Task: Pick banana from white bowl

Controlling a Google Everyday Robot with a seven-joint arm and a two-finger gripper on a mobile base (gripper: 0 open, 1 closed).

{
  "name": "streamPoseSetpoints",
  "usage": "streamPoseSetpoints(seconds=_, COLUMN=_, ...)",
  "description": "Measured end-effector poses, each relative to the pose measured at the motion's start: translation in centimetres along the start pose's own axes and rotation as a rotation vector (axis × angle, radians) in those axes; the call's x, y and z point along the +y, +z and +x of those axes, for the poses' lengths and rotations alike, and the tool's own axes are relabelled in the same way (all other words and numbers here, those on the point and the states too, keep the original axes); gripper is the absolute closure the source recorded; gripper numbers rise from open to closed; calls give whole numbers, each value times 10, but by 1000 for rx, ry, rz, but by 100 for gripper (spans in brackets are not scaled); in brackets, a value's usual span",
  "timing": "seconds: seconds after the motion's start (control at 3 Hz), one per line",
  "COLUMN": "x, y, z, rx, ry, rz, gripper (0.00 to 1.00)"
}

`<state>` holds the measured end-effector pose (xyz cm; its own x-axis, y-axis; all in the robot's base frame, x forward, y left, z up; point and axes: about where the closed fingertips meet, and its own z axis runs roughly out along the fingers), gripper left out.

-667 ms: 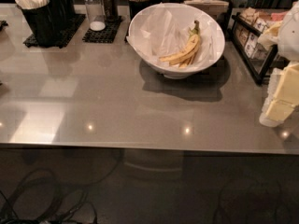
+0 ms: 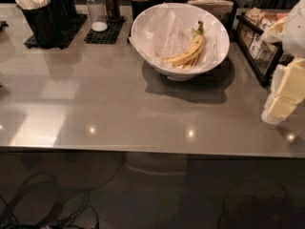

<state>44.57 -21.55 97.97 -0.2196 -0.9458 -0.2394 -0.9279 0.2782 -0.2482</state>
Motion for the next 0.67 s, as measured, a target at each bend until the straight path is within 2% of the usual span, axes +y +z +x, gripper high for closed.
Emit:
streamPoseSetpoints(seconds=0.33, x=-34, y=14, z=-24, rx=-63, ry=-70, rz=-23, gripper=0)
streamPoseSetpoints(seconds=0.67, x=-85, y=62, z=-97, rx=-188, ry=-233, rz=-154, gripper=0)
